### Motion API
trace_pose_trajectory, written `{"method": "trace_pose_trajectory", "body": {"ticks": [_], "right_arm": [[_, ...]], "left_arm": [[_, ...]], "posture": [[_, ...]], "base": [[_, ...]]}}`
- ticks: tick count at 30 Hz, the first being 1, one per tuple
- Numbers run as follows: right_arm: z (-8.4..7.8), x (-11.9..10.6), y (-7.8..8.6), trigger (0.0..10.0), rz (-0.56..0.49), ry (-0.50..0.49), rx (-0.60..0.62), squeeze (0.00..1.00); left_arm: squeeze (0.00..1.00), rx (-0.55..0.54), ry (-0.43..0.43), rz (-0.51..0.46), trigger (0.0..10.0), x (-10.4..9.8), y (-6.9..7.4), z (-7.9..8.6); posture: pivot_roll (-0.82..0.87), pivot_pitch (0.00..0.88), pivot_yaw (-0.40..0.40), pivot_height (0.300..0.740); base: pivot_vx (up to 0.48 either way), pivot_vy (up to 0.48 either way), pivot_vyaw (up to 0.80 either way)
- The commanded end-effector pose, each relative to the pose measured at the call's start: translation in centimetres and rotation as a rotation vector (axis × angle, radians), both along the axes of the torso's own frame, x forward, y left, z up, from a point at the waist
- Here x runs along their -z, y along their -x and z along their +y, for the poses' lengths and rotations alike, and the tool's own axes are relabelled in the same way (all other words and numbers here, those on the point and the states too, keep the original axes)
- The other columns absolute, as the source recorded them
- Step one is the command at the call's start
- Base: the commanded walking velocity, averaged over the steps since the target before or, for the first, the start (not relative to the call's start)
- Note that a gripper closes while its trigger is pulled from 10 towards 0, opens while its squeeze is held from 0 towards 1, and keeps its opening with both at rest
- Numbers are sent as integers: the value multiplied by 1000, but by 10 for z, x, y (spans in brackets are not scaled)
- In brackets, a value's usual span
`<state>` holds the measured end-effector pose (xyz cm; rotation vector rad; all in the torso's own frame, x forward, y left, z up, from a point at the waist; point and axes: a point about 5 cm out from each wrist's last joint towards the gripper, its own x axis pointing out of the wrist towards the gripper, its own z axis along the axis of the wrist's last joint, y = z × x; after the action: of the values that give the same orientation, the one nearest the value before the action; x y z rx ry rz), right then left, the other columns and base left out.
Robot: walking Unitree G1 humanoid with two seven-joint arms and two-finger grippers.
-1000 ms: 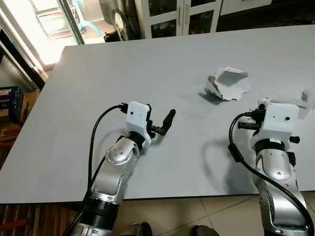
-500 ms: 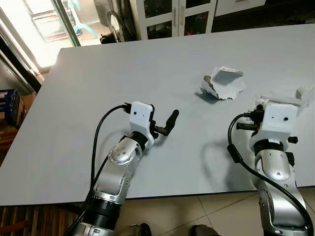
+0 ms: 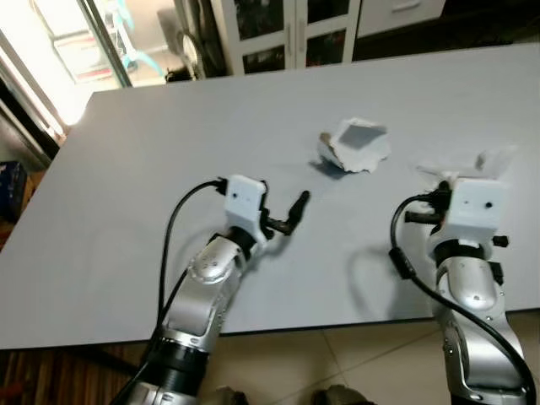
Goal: Picking trash to rubbish bin
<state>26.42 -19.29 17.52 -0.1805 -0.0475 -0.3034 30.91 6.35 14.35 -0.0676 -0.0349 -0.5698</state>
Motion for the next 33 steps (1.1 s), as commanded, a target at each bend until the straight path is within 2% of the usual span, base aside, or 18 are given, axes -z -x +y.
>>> {"method": "trace_pose_trajectory", "body": {"ticks": [1,33], "right_arm": [[4,1,0,10000,2,-8,-13,0],[5,4,-2,10000,18,-15,-19,0]], "left_arm": [[0,-19,-16,-2,10000,1,-1,9],[0,-10,-33,6,10000,5,0,8]], "posture": [[-174,120,106,740],[-172,118,102,740]], "base": [[0,-480,0],[0,-480,0]]}}
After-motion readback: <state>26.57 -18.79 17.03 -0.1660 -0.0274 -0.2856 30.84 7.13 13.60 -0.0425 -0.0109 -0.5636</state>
